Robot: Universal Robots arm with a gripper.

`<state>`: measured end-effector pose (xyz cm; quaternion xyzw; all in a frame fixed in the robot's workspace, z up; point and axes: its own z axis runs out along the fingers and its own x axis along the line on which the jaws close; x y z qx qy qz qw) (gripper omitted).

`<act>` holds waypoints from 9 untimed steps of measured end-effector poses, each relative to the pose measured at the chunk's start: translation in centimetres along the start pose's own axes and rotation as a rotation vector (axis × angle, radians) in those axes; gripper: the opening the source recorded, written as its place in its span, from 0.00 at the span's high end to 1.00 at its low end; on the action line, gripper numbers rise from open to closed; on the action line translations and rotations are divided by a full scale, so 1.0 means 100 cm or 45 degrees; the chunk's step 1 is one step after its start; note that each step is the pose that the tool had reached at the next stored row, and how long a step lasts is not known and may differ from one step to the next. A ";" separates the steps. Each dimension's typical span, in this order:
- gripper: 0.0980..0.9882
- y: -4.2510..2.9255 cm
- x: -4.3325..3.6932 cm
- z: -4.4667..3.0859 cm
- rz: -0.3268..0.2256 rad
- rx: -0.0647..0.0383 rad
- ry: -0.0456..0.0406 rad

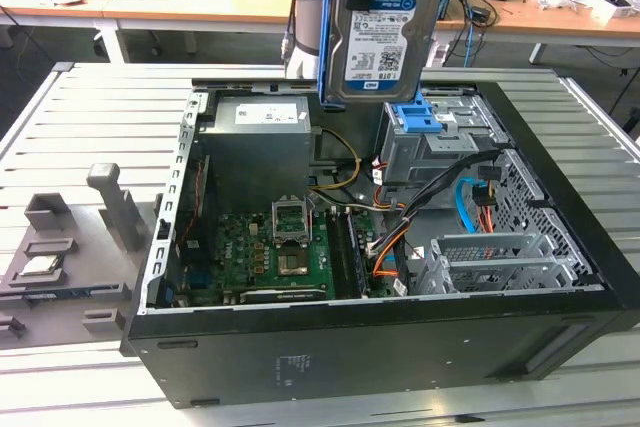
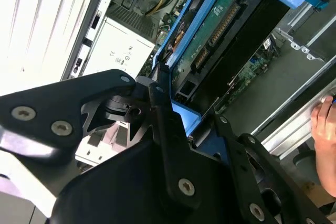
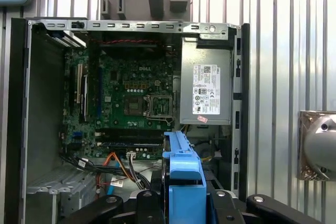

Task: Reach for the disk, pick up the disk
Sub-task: 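Pick up the disk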

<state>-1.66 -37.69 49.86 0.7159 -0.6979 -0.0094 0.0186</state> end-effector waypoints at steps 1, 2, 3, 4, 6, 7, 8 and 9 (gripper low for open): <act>0.70 0.0000 0.0007 0.0000 0.000 0.000 0.000; 0.70 0.0001 0.0017 0.0001 0.000 0.000 0.000; 0.70 0.0001 0.0022 0.0001 0.000 0.000 0.000; 0.70 0.0002 0.0033 0.0001 0.000 0.000 0.000; 0.70 0.0003 0.0046 0.0002 0.000 0.000 0.000; 0.70 0.0003 0.0056 0.0002 0.000 0.000 0.000; 0.70 0.0003 0.0064 0.0002 0.000 0.000 0.000; 0.70 0.0004 0.0077 0.0002 0.000 0.000 0.000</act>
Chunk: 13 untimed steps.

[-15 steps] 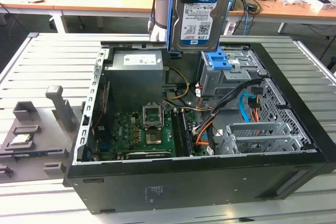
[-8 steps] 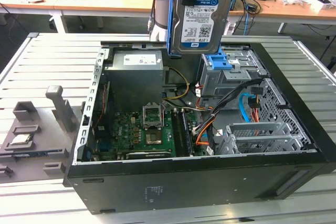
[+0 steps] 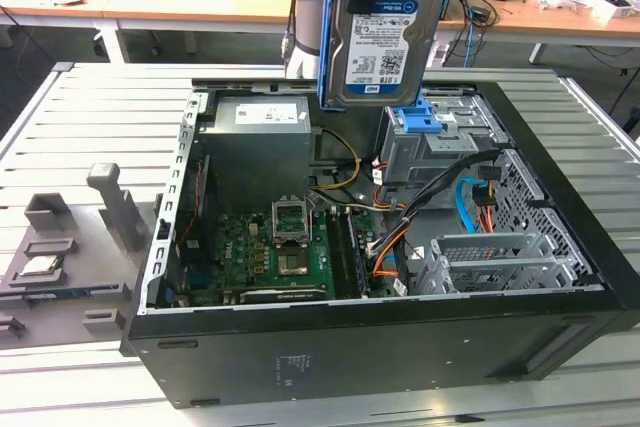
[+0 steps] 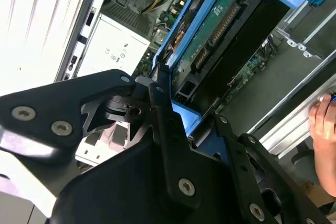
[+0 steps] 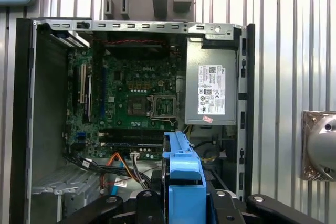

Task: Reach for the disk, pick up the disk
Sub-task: 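Pick up the disk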

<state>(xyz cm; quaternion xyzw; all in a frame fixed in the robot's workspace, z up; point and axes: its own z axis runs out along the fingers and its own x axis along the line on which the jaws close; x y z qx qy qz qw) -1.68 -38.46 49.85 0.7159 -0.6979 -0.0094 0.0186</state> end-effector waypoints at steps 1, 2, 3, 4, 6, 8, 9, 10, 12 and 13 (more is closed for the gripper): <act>0.70 0.0000 0.0012 0.0000 0.000 0.000 0.000; 0.70 0.0001 0.0019 0.0001 0.000 0.000 0.000; 0.70 0.0001 0.0029 0.0001 0.000 0.000 0.000; 0.70 0.0001 0.0037 0.0001 0.000 0.000 0.000; 0.70 0.0001 0.0058 0.0002 0.000 0.000 0.000; 0.70 0.0002 0.0072 0.0002 0.000 0.000 0.000; 0.70 0.0002 0.0089 0.0003 0.000 0.000 0.000; 0.70 0.0003 0.0100 0.0003 0.000 0.000 0.000; 0.70 0.0003 0.0128 0.0004 0.000 0.000 0.000; 0.70 0.0004 0.0142 0.0004 0.000 0.000 0.000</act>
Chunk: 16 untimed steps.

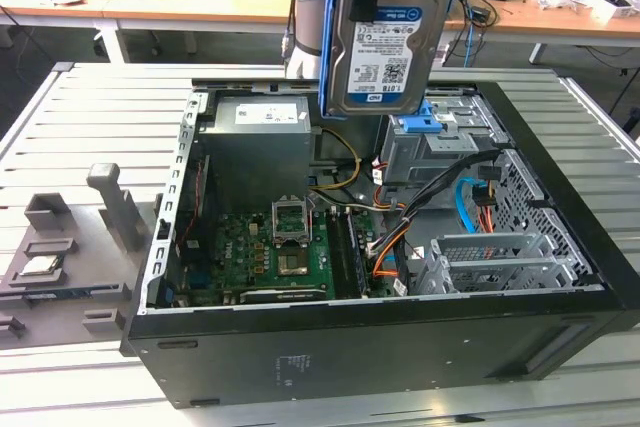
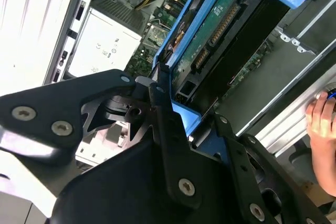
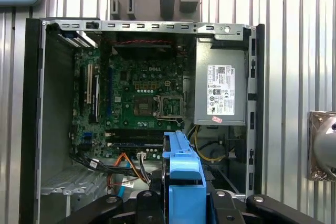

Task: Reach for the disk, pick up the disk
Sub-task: 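Pick up the disk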

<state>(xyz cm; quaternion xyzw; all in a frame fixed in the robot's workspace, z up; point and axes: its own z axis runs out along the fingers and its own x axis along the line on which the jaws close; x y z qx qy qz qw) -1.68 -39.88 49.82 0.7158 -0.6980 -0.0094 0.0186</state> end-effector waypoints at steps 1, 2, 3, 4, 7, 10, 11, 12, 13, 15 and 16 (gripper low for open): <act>0.70 0.0000 0.0014 0.0000 0.000 0.000 0.000; 0.70 0.0001 0.0024 0.0001 0.000 0.000 0.000; 0.70 0.0001 0.0033 0.0001 0.000 0.000 0.000; 0.70 0.0001 0.0050 0.0002 0.000 0.000 0.000; 0.70 0.0002 0.0082 0.0003 0.000 0.000 0.000; 0.70 0.0003 0.0122 0.0003 0.000 0.000 0.000; 0.70 0.0003 0.0138 0.0003 0.000 0.000 0.000; 0.70 0.0004 0.0147 0.0004 0.000 0.000 0.000; 0.70 0.0004 0.0166 0.0005 0.000 0.000 0.000; 0.70 0.0005 0.0198 0.0005 0.000 0.000 0.000; 0.70 0.0005 0.0216 0.0005 0.000 0.000 0.000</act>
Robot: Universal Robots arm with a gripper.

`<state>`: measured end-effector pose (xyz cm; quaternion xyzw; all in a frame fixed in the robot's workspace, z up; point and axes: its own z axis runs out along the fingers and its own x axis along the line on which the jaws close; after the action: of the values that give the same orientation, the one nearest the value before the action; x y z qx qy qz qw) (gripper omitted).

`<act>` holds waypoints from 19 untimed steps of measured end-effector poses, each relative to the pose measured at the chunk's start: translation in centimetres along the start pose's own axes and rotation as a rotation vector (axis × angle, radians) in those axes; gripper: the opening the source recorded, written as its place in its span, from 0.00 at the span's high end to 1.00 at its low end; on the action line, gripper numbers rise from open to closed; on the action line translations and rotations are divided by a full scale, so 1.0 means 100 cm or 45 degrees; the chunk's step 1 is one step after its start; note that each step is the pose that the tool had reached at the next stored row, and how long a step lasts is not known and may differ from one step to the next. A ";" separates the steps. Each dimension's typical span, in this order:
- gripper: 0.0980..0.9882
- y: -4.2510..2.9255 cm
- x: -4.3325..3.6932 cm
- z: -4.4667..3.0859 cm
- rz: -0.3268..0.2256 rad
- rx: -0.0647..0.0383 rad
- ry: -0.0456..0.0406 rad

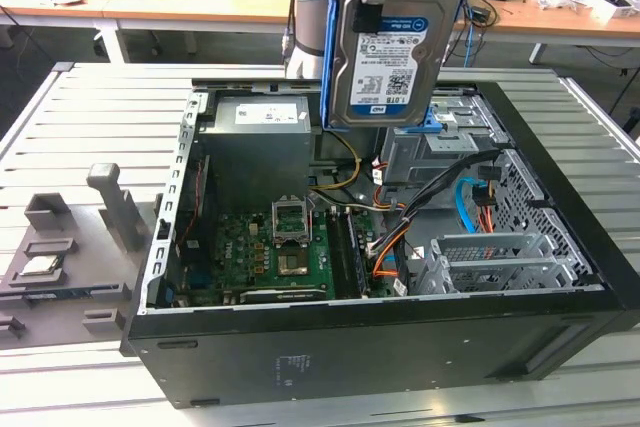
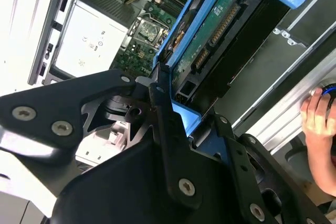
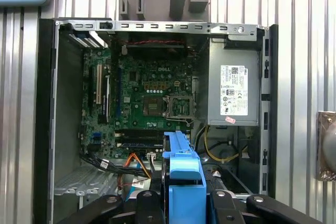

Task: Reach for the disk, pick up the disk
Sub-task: 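Pick up the disk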

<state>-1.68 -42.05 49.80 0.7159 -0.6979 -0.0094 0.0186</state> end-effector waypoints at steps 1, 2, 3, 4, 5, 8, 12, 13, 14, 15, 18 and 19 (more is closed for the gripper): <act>0.70 0.0000 0.0018 0.0000 0.000 0.000 0.000; 0.70 0.0001 0.0028 0.0001 0.000 0.000 0.000; 0.70 0.0001 0.0038 0.0001 0.000 0.000 0.000; 0.70 0.0001 0.0057 0.0001 0.000 0.000 0.000; 0.70 0.0002 0.0071 0.0001 0.000 0.000 0.000; 0.70 0.0003 0.0104 0.0002 0.000 0.000 0.000; 0.70 0.0004 0.0154 0.0003 0.000 0.000 0.000; 0.70 0.0004 0.0163 0.0003 0.000 0.000 0.000; 0.70 0.0004 0.0173 0.0003 0.000 0.000 0.000; 0.70 0.0004 0.0182 0.0003 0.000 0.000 0.000; 0.70 0.0006 0.0249 0.0004 0.000 0.000 0.000; 0.70 0.0007 0.0271 0.0004 0.000 0.000 0.000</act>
<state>-1.68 -44.75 49.80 0.7159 -0.6979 -0.0094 0.0186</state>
